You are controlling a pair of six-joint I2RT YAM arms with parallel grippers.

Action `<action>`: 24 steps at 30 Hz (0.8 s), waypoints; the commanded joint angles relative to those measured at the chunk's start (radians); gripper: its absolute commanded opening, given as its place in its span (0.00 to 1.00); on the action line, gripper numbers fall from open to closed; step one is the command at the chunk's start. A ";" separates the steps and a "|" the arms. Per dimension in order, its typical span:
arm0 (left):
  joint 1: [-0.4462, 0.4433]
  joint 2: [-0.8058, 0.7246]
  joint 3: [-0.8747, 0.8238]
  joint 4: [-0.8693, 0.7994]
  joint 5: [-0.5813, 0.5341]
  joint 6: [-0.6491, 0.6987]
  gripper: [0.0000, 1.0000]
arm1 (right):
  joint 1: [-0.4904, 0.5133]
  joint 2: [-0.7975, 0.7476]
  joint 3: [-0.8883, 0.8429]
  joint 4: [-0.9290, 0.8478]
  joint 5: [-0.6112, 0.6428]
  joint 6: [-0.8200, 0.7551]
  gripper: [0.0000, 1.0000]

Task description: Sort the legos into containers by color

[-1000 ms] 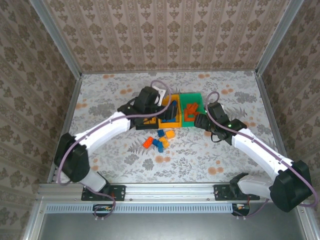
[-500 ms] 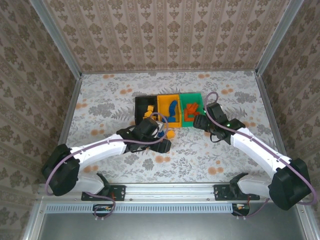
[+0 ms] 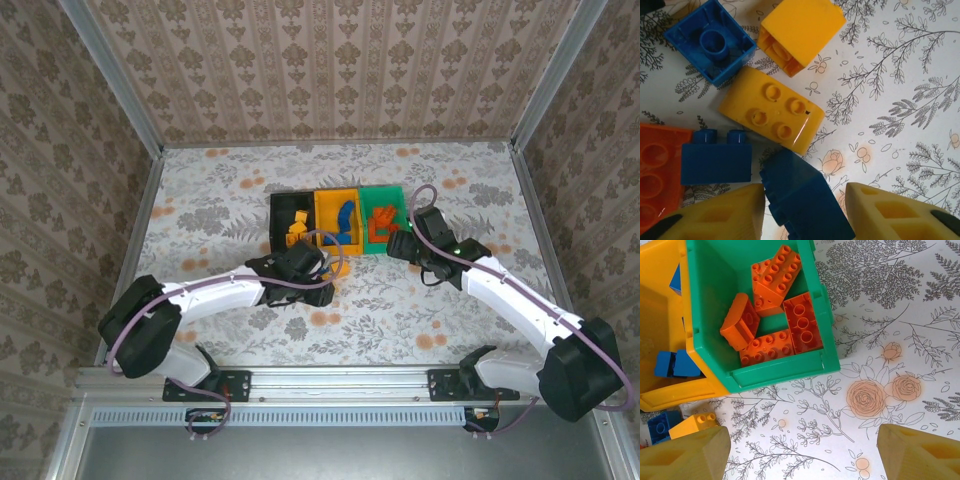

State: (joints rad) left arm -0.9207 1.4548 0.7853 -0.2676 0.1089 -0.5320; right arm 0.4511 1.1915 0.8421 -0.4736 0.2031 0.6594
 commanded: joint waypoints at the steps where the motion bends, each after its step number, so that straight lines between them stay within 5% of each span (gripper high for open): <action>1: -0.006 -0.041 -0.005 -0.031 -0.005 -0.005 0.36 | -0.006 -0.015 -0.008 -0.010 0.015 0.011 0.79; 8: -0.007 -0.163 0.012 -0.093 -0.046 -0.014 0.25 | -0.006 -0.011 -0.003 -0.005 0.013 0.014 0.79; 13: 0.083 -0.214 0.085 -0.089 -0.028 0.028 0.25 | -0.006 -0.009 -0.009 -0.001 0.013 0.018 0.79; 24: 0.265 0.194 0.494 0.041 0.075 0.121 0.24 | -0.006 -0.024 -0.021 -0.014 0.009 0.019 0.79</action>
State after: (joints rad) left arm -0.6750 1.5684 1.2034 -0.2626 0.1425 -0.4519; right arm 0.4511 1.1908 0.8337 -0.4736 0.2028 0.6628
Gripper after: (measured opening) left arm 0.249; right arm 0.788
